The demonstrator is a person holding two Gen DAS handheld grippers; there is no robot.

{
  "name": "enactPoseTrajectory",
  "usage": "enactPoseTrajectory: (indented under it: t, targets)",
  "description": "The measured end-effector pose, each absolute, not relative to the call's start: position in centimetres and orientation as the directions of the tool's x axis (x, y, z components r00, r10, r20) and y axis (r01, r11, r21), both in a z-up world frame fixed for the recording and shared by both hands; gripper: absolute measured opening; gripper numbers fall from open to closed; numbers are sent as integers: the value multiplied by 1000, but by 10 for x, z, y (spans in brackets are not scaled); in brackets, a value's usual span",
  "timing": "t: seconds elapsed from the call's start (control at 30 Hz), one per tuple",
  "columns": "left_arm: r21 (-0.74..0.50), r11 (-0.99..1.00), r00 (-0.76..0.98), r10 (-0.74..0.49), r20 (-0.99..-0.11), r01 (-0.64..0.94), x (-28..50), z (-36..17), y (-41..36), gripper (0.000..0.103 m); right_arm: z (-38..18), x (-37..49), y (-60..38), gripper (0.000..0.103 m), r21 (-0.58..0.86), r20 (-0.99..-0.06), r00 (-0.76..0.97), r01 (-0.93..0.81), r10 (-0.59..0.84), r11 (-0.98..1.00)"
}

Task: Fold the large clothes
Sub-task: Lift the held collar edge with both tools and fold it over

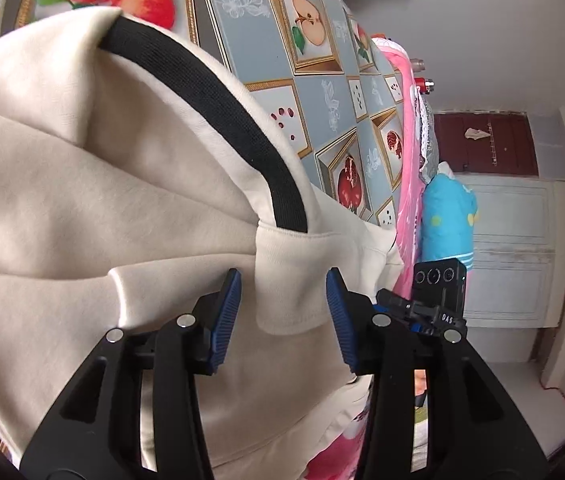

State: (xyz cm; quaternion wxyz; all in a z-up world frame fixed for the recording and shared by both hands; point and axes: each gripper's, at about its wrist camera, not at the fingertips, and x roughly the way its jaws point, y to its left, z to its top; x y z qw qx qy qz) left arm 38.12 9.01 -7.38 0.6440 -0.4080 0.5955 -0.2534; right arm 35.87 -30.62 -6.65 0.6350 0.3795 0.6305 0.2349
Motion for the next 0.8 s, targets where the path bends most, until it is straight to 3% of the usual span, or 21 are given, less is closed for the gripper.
enactPoseTrajectory:
  t: [0.23, 0.33, 0.4, 0.53, 0.67, 0.8]
  targets:
    - [-850, 500, 153, -839, -523, -168, 382, -81, 80, 39, -74, 356, -307, 38, 797, -597, 103, 189, 796, 574]
    - [-857, 508, 157, -843, -515, -86, 380, -68, 71, 27, -70, 355, -305, 38, 794, -605, 111, 159, 789, 587]
    - [-843, 537, 167, -829, -534, -30, 381, -59, 65, 22, -66, 357, -303, 30, 778, -627, 122, 128, 769, 615]
    - [-730, 671, 191, -739, -646, 128, 390, -41, 47, 9, -56, 371, -291, 17, 731, -680, 145, 55, 719, 680]
    - [-577, 770, 265, -637, -724, 273, 407, -24, 32, 7, -49, 399, -283, 14, 663, -733, 196, -12, 652, 749]
    - [-479, 817, 307, -569, -763, 322, 429, -21, 21, 7, -44, 422, -277, 13, 601, -767, 228, -73, 599, 796]
